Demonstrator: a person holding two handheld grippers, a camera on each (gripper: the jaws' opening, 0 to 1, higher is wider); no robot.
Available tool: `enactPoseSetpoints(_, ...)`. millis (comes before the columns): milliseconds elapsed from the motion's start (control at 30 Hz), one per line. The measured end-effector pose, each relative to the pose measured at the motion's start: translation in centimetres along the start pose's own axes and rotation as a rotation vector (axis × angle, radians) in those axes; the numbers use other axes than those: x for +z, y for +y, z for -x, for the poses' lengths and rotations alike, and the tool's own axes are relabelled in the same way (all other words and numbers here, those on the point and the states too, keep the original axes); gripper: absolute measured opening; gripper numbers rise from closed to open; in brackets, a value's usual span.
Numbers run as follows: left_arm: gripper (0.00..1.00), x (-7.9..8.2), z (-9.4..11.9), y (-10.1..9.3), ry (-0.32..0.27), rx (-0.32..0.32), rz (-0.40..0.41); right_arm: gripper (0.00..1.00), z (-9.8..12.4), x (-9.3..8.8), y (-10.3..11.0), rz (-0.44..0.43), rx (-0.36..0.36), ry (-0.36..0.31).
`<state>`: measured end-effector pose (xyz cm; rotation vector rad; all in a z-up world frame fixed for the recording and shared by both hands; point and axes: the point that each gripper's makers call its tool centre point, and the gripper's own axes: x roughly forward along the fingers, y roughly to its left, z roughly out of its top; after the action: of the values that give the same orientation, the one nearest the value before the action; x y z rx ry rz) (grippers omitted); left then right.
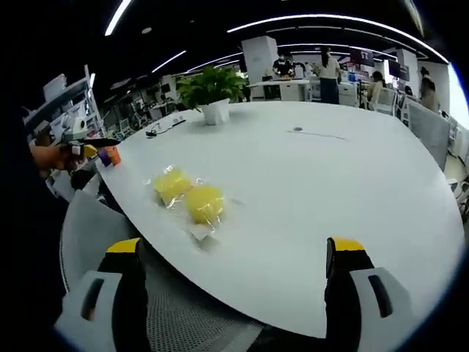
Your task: Compare the silicone blocks by pressing each to a similar depth, holding the contact briefly, and releasing to observe deformation and rebound differences across the visible hardness samples.
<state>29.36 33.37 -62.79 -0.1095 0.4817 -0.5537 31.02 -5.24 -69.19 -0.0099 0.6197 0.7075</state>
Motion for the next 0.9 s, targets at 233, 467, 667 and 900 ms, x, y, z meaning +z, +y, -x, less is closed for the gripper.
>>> enactPoseSetpoints(233, 1.00, 1.0, -1.0, 0.0, -0.009, -0.006, -0.026, 0.96, 0.0, -1.2, 0.3, -0.018, 0.006, 0.012)
enactPoseSetpoints(467, 1.00, 0.2, -1.5, -0.5, -0.005, -0.016, -0.018, 0.96, 0.5, 0.2, -0.2, 0.001, -0.020, -0.026)
enactPoseSetpoints(667, 1.00, -0.8, -1.6, 0.2, -0.008, -0.013, -0.003, 0.96, -0.1, 0.8, -0.2, 0.002, -0.011, -0.050)
enactPoseSetpoints(900, 1.00, -1.1, -2.2, 1.4, -0.016, -0.001, 0.045, 0.96, -0.8, 1.3, 0.0, 0.000, -0.008, -0.051)
